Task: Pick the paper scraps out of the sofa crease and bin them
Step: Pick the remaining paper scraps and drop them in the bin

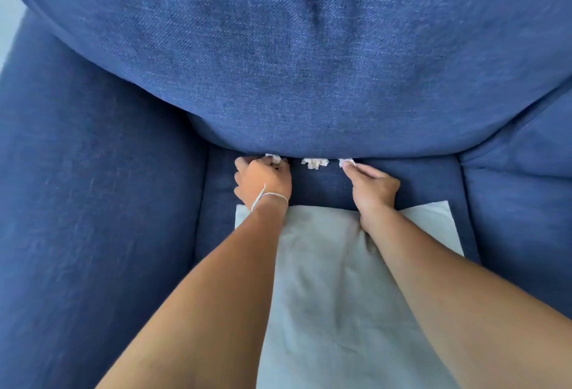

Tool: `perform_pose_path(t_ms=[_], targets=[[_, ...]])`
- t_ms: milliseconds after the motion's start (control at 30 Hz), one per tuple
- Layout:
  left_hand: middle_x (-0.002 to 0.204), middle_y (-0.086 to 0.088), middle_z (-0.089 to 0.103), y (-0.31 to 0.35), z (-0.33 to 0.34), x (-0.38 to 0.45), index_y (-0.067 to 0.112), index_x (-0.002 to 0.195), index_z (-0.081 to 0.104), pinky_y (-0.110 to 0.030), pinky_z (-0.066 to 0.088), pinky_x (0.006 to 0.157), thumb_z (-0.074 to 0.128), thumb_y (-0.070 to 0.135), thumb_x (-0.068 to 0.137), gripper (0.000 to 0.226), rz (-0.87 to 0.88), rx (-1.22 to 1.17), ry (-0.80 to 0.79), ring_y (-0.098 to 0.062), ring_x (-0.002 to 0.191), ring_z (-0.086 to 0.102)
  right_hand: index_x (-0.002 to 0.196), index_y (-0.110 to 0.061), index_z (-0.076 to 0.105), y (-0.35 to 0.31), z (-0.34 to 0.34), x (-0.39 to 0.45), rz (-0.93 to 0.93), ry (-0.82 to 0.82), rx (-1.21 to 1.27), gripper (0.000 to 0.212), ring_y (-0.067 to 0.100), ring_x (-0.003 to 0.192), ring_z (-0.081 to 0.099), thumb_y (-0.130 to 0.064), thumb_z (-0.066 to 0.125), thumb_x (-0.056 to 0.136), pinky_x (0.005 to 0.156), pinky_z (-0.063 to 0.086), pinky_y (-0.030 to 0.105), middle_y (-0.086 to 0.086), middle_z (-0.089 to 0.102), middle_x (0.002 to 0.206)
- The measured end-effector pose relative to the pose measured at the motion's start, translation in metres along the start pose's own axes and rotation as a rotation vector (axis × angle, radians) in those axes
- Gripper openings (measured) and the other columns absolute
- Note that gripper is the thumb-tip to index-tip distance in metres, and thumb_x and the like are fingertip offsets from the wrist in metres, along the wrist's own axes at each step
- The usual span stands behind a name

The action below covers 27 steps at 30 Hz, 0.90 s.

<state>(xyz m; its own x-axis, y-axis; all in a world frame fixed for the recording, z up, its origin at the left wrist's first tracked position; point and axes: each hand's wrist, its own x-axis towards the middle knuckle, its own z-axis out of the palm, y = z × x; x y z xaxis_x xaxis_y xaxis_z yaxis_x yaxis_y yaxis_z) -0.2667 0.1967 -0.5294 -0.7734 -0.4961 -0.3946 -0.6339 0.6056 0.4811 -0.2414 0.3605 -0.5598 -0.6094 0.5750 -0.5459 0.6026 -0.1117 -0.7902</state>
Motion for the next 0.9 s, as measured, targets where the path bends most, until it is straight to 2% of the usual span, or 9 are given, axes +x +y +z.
perform_pose_path(t_ms=[100,167,233,333,400,533,633,800,900], targets=[[0.122,0.001,0.054,-0.015,-0.014,-0.012,0.023,0.085,0.075,-0.037,0.048,0.094,0.065,0.039,0.091,0.020,0.144,-0.100,-0.060,-0.019,0.101,0.060,0.089,-0.018,0.079,-0.004,-0.008,-0.007,-0.029,-0.092,-0.054,0.020,0.003,0.080,0.068,-0.033,0.085,0.077,0.065,0.046,0.005,0.010,0.072,0.113],[0.086,0.000,0.056,-0.024,-0.029,-0.021,0.022,0.058,0.056,-0.027,0.041,0.069,0.064,0.030,0.093,0.037,0.263,-0.121,-0.106,-0.009,0.067,0.051,0.093,-0.019,0.079,-0.011,-0.011,-0.016,-0.047,-0.147,-0.126,0.024,0.010,0.091,0.071,-0.037,0.082,0.079,0.073,0.048,0.014,0.008,0.073,0.112],[0.061,0.004,0.037,-0.034,-0.047,-0.031,0.017,0.054,0.034,-0.023,0.028,0.055,0.058,0.024,0.095,0.048,0.322,-0.145,-0.111,-0.012,0.053,0.034,0.091,-0.022,0.079,-0.019,-0.011,-0.030,-0.062,-0.192,-0.154,0.022,0.007,0.090,0.071,-0.041,0.080,0.079,0.073,0.048,0.015,-0.006,0.078,0.096],[0.068,0.007,0.035,-0.052,-0.071,-0.053,0.011,0.062,0.041,-0.017,0.027,0.054,0.048,0.026,0.100,0.042,0.321,-0.198,-0.067,-0.009,0.058,0.038,0.071,-0.033,0.076,-0.028,-0.006,-0.055,-0.142,-0.267,-0.115,0.011,-0.009,0.068,0.064,-0.039,0.079,0.079,0.060,0.045,0.003,-0.022,0.075,0.075],[0.079,0.005,0.041,-0.074,-0.089,-0.072,0.022,0.061,0.043,-0.013,0.031,0.057,0.045,0.031,0.102,0.042,0.312,-0.215,-0.053,-0.010,0.067,0.042,0.066,-0.038,0.077,-0.030,0.001,-0.084,-0.228,-0.318,-0.106,0.014,-0.012,0.063,0.061,-0.038,0.079,0.079,0.059,0.043,0.002,-0.024,0.073,0.070],[0.097,-0.001,0.059,-0.134,-0.135,-0.116,0.023,0.072,0.050,-0.005,0.036,0.073,0.050,0.031,0.100,0.029,0.298,-0.144,-0.029,0.003,0.089,0.048,0.074,-0.031,0.076,-0.022,0.016,-0.154,-0.354,-0.489,-0.194,0.013,-0.003,0.070,0.061,-0.042,0.078,0.078,0.072,0.048,0.018,0.000,0.076,0.086],[0.082,-0.014,0.056,-0.148,-0.150,-0.134,0.006,0.072,0.045,-0.024,0.043,0.070,0.046,0.030,0.101,0.038,0.261,-0.190,-0.007,-0.017,0.080,0.048,0.081,-0.031,0.078,-0.015,0.016,-0.174,-0.403,-0.499,-0.288,0.016,0.001,0.088,0.066,-0.047,0.077,0.078,0.080,0.047,0.017,-0.006,0.071,0.094],[0.054,0.006,0.032,-0.223,-0.196,-0.221,0.013,0.062,0.029,-0.022,0.028,0.050,0.044,0.029,0.096,0.041,0.185,-0.273,0.018,-0.013,0.054,0.030,0.082,-0.033,0.077,0.019,0.003,-0.288,-0.495,-0.695,-0.397,0.011,-0.001,0.098,0.063,-0.043,0.073,0.082,0.085,0.046,0.014,-0.015,0.072,0.099],[0.057,0.003,0.038,-0.287,-0.188,-0.283,0.011,0.065,0.035,-0.032,0.040,0.058,0.047,0.032,0.089,0.034,0.138,-0.253,-0.062,-0.011,0.060,0.036,0.075,-0.045,0.073,0.056,-0.022,-0.342,-0.671,-0.740,-0.453,0.014,-0.005,0.097,0.059,-0.034,0.074,0.083,0.080,0.041,0.005,-0.028,0.070,0.089]])
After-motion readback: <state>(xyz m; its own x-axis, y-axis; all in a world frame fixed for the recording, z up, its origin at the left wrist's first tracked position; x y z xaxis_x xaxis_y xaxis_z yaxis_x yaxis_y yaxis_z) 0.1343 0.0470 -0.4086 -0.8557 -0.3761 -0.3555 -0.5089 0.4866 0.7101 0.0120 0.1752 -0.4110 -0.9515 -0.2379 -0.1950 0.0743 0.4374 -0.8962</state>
